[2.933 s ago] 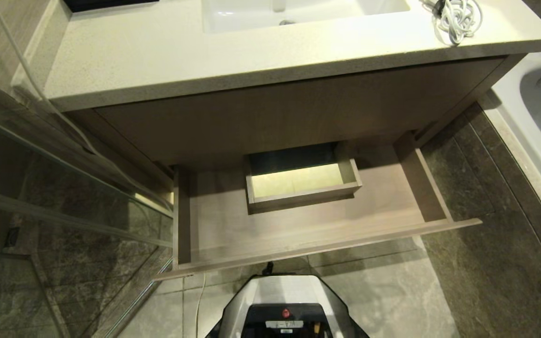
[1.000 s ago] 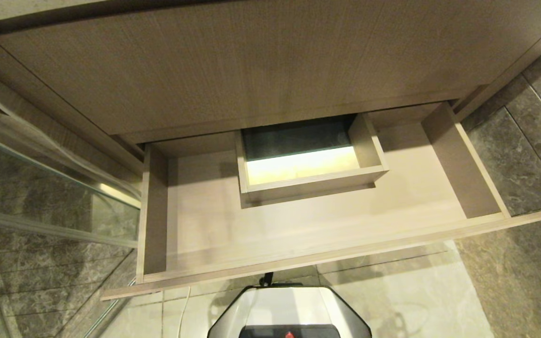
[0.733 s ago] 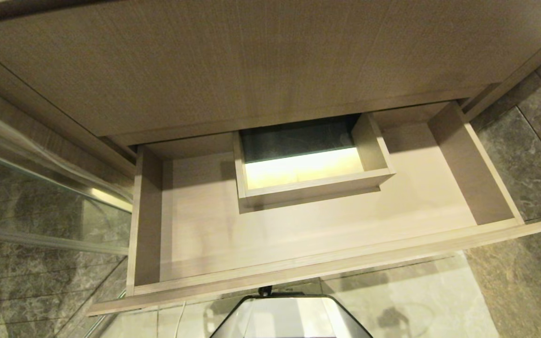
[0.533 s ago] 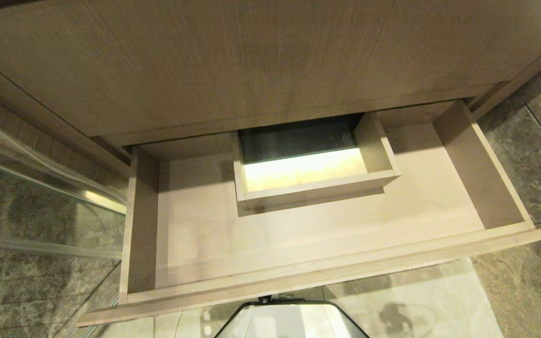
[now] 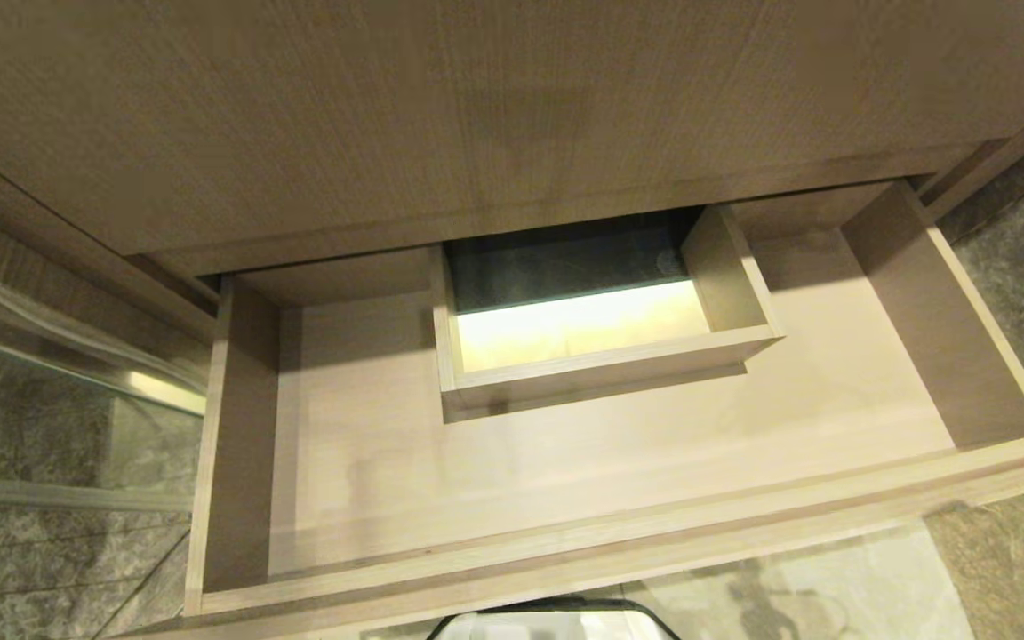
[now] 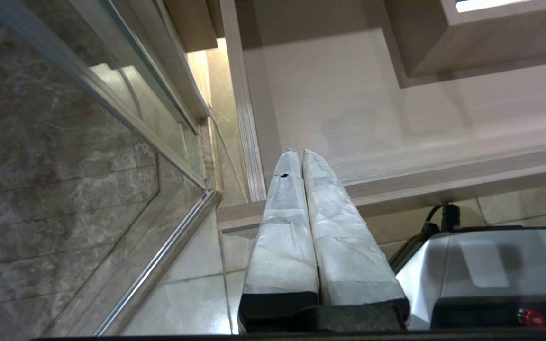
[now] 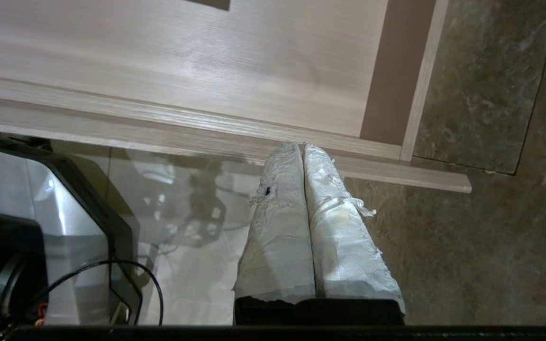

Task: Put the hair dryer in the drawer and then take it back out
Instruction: Close the drawer

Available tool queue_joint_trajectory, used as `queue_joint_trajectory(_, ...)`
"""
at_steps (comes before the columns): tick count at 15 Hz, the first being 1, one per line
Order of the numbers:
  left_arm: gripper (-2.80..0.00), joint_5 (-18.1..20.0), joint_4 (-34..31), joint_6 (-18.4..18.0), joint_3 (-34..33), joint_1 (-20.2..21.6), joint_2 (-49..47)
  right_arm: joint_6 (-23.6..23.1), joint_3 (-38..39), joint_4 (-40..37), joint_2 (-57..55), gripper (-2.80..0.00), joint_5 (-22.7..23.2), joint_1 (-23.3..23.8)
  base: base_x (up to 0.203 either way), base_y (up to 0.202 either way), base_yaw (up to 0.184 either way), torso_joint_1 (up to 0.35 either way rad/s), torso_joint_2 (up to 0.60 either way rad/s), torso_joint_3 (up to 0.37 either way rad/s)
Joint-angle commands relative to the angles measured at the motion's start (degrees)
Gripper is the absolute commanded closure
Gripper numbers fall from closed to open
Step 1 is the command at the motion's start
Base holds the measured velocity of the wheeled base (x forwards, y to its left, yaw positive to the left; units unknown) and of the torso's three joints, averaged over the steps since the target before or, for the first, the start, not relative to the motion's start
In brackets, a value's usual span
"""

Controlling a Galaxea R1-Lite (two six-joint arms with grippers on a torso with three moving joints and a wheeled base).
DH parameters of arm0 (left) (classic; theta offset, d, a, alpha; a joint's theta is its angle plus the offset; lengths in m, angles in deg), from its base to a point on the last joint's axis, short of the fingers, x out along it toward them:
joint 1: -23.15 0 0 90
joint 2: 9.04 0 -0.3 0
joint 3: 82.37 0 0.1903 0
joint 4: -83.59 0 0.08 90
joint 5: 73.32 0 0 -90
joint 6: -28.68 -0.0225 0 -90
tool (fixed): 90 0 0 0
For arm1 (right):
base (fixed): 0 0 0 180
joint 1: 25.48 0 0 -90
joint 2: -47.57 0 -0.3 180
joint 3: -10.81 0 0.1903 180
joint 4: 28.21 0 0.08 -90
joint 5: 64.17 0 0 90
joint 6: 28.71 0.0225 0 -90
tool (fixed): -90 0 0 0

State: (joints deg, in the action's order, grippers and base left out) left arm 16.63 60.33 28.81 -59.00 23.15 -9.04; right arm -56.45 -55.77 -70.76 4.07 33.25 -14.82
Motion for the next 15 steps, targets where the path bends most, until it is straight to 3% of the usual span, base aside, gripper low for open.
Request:
queue_joint_trajectory(1,0.0,-0.04,-0.02,0.04,-0.09,0.0,0.0,-0.51,-0.08,-0.51,0.05,0.0,0.17,-0.02,0.0,0.0,0.0,0.031,0.28,0.276)
queue_joint_trajectory(4,0.0,-0.04,-0.02,0.0,-0.09,0.0,0.03,0.51,-0.07,-1.56,-1.67,0.0,-0.46,0.31,0.0,0.0,0.0,0.071,0.08,0.149)
queue_joint_trajectory(7,0.0,-0.04,-0.02,0.04,-0.09,0.0,0.0,0.74,-0.88,-11.34,-6.73,0.0,-5.3,1.01,0.0,0.0,0.0,0.067,0.04,0.125)
queue_joint_trajectory(9,0.0,-0.04,-0.02,0.04,-0.09,0.0,0.0,0.9,-1.91,-14.12,-11.51,0.0,-5.94,1.71,0.0,0.0,0.0,0.041,0.05,0.039)
queue_joint_trajectory(15,0.0,-0.04,-0.02,0.04,-0.09,0.0,0.02,2.11,-5.92,-15.81,-27.77,0.0,-8.35,3.68,0.0,0.0,0.0,0.007,0.02,0.025)
